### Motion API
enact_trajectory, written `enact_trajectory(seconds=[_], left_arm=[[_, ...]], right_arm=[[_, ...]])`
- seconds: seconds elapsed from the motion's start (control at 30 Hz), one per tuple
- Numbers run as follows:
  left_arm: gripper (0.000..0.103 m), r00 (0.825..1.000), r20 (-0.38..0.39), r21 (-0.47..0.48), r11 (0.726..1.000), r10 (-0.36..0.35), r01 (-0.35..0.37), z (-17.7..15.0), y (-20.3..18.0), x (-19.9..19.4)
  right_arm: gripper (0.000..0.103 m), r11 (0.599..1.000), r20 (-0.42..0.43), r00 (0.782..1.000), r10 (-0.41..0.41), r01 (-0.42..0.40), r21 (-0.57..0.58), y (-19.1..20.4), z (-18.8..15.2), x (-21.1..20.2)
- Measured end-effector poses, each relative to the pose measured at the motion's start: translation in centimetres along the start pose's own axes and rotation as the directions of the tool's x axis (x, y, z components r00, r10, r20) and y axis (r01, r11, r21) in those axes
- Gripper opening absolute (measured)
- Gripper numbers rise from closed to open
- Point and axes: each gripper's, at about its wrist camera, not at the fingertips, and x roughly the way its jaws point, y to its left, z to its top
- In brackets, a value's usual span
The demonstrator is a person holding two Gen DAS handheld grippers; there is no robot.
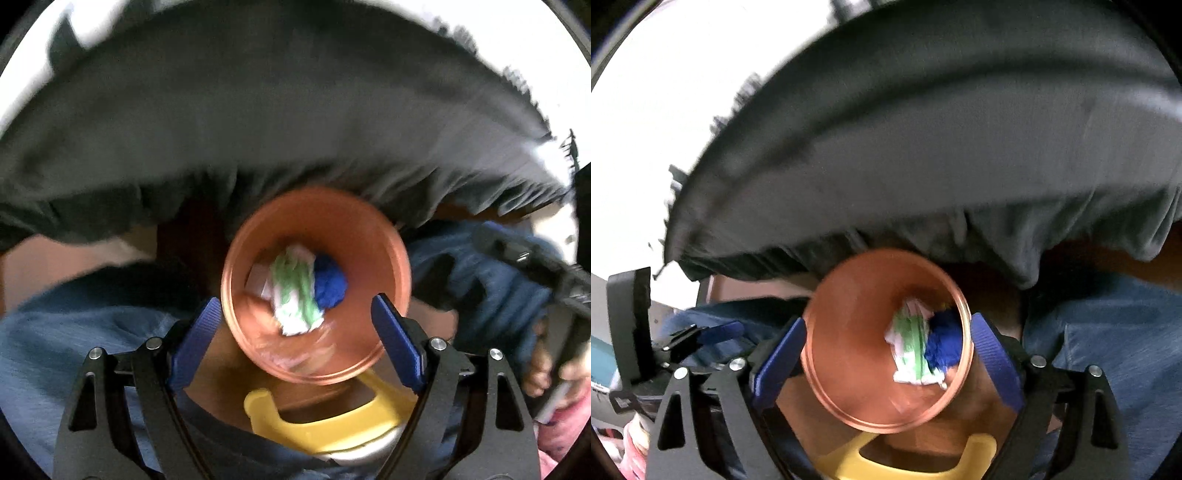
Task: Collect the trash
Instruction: 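Grasp the white-blue cupcake box on the bed with the left tool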
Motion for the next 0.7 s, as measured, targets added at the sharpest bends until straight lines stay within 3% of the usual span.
enact_trajectory(seconds=[0.1,0.2,0.3,0.47,0.57,0.7], left_arm=[[0.087,0.992,0.123,0.008,0.999,-0.035,0.034,2.2,0.1,-5.7],[0.092,0.956,0.292,0.003,1.000,-0.005,0.004,6.3,1.0,-11.8],[0.093,0.929,0.364,-0.045,0.997,0.069,-0.056,11.9,2.4,-14.6],[0.093,0.912,0.384,-0.212,0.975,0.143,-0.063,22.5,6.0,-15.3],[0.093,0.924,0.342,-0.289,0.955,0.171,-0.070,28.6,8.0,-13.8],[0.093,0.923,0.316,-0.402,0.913,0.218,-0.078,34.3,10.5,-11.8]], right_arm=[[0.093,0.999,0.063,0.998,-0.006,0.009,-0.040,0.9,0.7,-2.2],[0.093,0.997,0.097,0.995,-0.006,0.014,-0.077,2.1,1.3,-3.4],[0.093,0.991,0.117,0.993,-0.001,0.017,-0.129,3.7,1.8,-3.8],[0.093,0.971,0.148,0.989,0.006,0.030,-0.239,7.0,2.7,-4.0],[0.095,0.958,0.166,0.986,0.011,0.037,-0.283,8.4,3.5,-4.2],[0.095,0.951,0.177,0.984,0.013,0.042,-0.306,9.3,4.6,-3.9]])
